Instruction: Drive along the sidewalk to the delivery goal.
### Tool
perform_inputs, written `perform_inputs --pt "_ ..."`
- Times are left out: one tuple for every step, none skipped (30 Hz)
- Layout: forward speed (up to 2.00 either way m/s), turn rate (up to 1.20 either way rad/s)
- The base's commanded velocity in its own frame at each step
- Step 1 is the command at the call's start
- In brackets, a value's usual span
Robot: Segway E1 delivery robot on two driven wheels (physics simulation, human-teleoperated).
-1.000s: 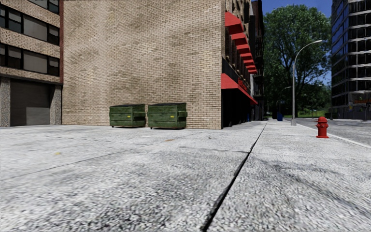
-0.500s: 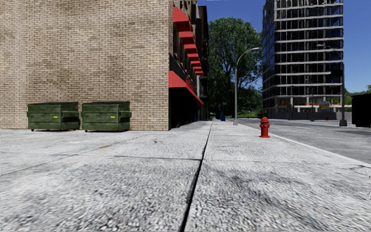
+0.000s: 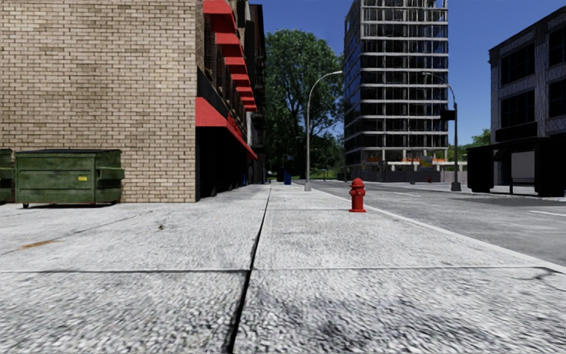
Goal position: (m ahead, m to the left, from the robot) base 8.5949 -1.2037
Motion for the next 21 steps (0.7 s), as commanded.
perform_inputs --pt "2.0 0.0" --pt "2.0 0.0" --pt "2.0 0.0" --pt "2.0 0.0" --pt "2.0 0.0" --pt "2.0 0.0" --pt "2.0 0.0" --pt "2.0 0.0" --pt "2.0 0.0" --pt "2.0 0.0" --pt "2.0 0.0" --pt "2.0 0.0" --pt "2.0 0.0" --pt "2.0 0.0" --pt "2.0 0.0" --pt "2.0 0.0" --pt "2.0 0.0" --pt "2.0 0.0" --pt "2.0 0.0" --pt "2.0 0.0" --pt "2.0 0.0"
